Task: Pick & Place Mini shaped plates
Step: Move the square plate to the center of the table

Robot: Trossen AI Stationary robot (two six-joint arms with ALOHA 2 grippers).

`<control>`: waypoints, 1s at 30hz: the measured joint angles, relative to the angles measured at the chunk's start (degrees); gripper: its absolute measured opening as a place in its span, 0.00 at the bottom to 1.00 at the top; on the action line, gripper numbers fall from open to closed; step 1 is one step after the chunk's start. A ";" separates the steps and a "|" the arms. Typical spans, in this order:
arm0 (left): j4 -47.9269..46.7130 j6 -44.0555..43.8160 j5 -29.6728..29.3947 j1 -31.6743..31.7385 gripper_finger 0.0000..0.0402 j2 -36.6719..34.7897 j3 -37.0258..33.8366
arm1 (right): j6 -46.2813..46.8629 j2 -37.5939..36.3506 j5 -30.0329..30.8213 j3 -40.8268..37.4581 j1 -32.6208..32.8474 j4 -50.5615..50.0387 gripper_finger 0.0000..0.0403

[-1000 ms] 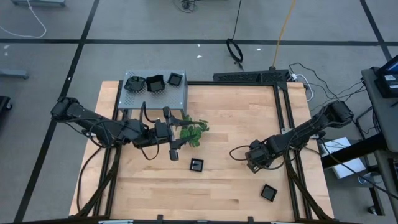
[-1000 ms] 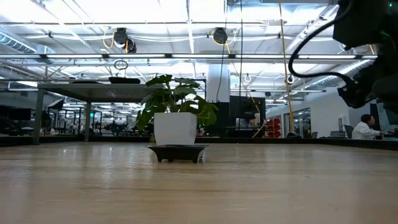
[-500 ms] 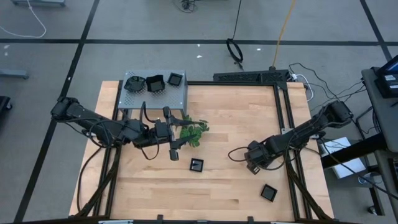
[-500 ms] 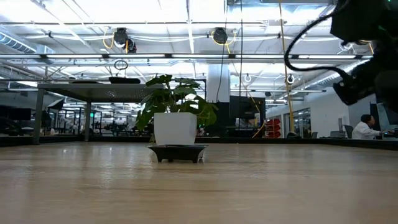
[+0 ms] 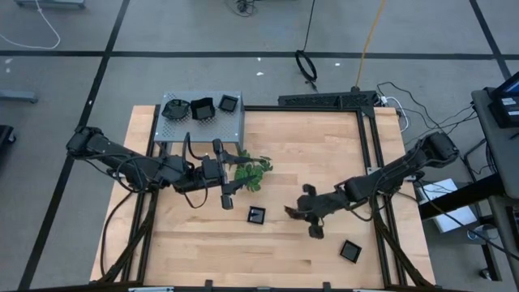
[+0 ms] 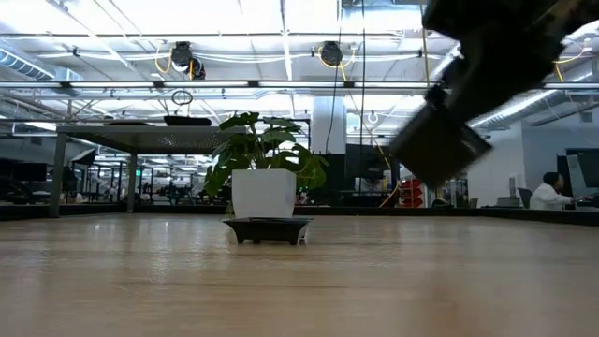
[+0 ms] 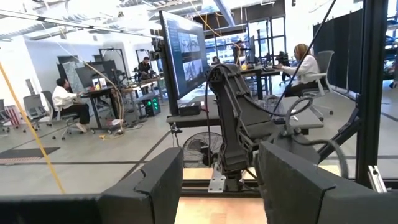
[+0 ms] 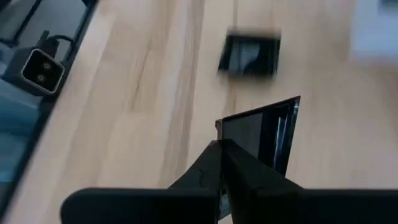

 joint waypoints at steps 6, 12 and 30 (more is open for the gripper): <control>-0.04 -3.01 0.02 0.00 0.53 0.00 0.00 | -13.82 6.02 2.74 0.00 -2.62 5.98 0.00; -0.11 -4.82 0.02 0.00 0.53 0.00 0.00 | -18.06 12.28 2.61 0.00 -4.94 10.78 0.00; -0.17 -6.04 0.02 -0.28 0.53 0.00 0.00 | -19.43 17.56 2.75 0.04 -8.30 22.27 0.23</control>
